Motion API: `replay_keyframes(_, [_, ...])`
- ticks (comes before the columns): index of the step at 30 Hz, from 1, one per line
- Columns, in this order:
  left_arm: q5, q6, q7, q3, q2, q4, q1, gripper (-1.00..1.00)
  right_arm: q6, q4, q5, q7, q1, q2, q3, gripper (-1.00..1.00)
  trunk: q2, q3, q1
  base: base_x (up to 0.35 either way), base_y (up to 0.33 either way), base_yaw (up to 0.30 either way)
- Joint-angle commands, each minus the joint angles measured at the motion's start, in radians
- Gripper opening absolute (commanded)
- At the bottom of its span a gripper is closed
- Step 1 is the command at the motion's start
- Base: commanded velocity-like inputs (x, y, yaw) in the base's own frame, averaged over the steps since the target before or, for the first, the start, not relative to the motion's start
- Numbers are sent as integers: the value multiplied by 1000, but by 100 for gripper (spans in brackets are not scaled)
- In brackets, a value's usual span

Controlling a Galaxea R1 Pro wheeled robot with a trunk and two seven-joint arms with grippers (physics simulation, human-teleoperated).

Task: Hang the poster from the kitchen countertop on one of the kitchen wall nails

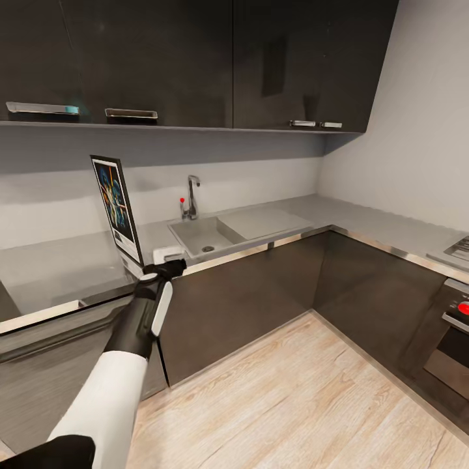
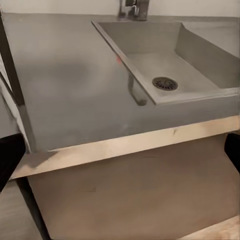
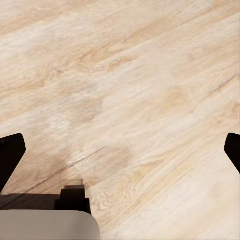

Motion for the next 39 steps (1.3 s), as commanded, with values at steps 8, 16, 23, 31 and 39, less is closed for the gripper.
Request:
replay_keyframes(8, [-73, -67, 2, 18, 10, 31, -28, 100, -1, 1, 9, -6, -1, -4, 1, 100, -1, -1, 0, 0, 0, 0])
replay_keyframes(16, [-146, -90, 177, 31, 27, 33, -29, 100, -1, 2, 9, -5, -1, -13, 1, 100, -1, -1, 0, 0, 0, 0])
replay_keyframes(23, [-147, -92, 258, 31, 28, 30, -30, 100, -1, 2, 10, -4, -1, -20, 3, 100, -1, -1, 0, 0, 0, 0])
replay_keyframes(31, [-147, -92, 266, 30, 28, 31, -30, 100, -1, 4, 9, -4, -1, -19, 5, 100, -1, -1, 0, 29, 0, 0])
replay_keyframes(39, [-147, -91, 267, 30, 28, 30, -30, 100, -1, 4, 9, -4, -1, -18, 6, 100, -1, -1, 0, 142, 0, 106])
